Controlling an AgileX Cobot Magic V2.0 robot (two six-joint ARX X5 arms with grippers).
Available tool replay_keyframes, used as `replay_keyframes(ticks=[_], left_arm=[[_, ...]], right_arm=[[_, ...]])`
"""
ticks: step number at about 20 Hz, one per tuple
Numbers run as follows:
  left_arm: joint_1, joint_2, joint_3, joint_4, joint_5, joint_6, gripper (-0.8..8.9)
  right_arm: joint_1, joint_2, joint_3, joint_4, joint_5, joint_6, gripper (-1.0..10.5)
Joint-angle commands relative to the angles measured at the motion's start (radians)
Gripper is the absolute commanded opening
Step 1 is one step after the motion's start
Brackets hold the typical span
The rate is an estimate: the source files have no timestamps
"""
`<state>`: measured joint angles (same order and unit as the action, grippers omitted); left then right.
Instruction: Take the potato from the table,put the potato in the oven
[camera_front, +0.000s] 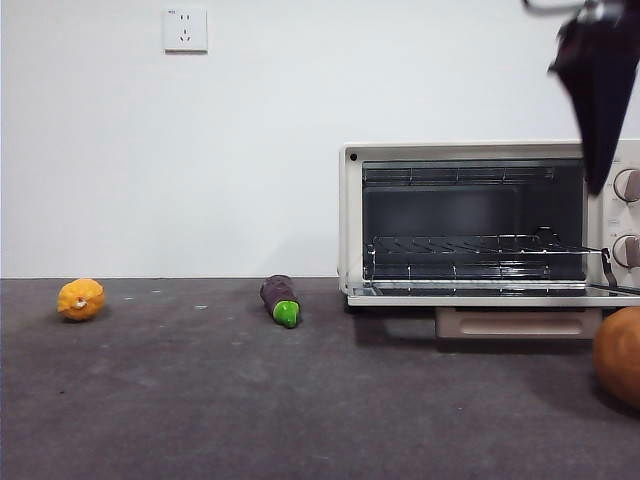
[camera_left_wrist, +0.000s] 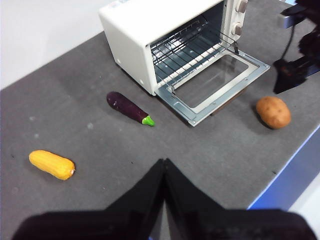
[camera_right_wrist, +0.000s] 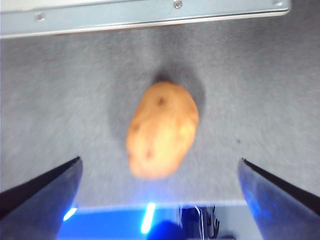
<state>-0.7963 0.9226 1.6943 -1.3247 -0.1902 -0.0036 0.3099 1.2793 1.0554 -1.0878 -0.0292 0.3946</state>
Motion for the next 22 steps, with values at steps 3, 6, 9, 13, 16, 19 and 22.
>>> replay_keyframes(ticks=[3, 6, 9, 13, 16, 19, 22], left_arm=[[0.001, -0.048, -0.006, 0.006, -0.002, -0.035, -0.05], [0.001, -0.064, -0.006, 0.006, -0.025, -0.039, -0.06], [0.001, -0.075, -0.006, 0.006, -0.046, -0.039, -0.05], [0.001, -0.075, -0.006, 0.006, -0.047, -0.038, -0.06], [0.001, -0.075, -0.006, 0.005, -0.047, -0.038, -0.05], [0.001, -0.075, -0.006, 0.006, -0.047, -0.037, -0.05], [0.001, -0.075, -0.006, 0.006, -0.047, -0.038, -0.05]], right_arm=[[0.004, 0.101, -0.058, 0.090, 0.010, 0.025, 7.3], [0.004, 0.193, -0.063, 0.108, 0.011, 0.024, 7.2], [0.004, 0.270, -0.063, 0.138, -0.002, 0.021, 7.2], [0.005, 0.310, -0.063, 0.156, -0.027, 0.021, 6.5], [0.005, 0.322, -0.064, 0.154, -0.045, 0.018, 5.0], [0.005, 0.322, -0.064, 0.149, -0.050, 0.013, 2.5], [0.005, 0.322, -0.064, 0.138, -0.062, -0.002, 0.6]])
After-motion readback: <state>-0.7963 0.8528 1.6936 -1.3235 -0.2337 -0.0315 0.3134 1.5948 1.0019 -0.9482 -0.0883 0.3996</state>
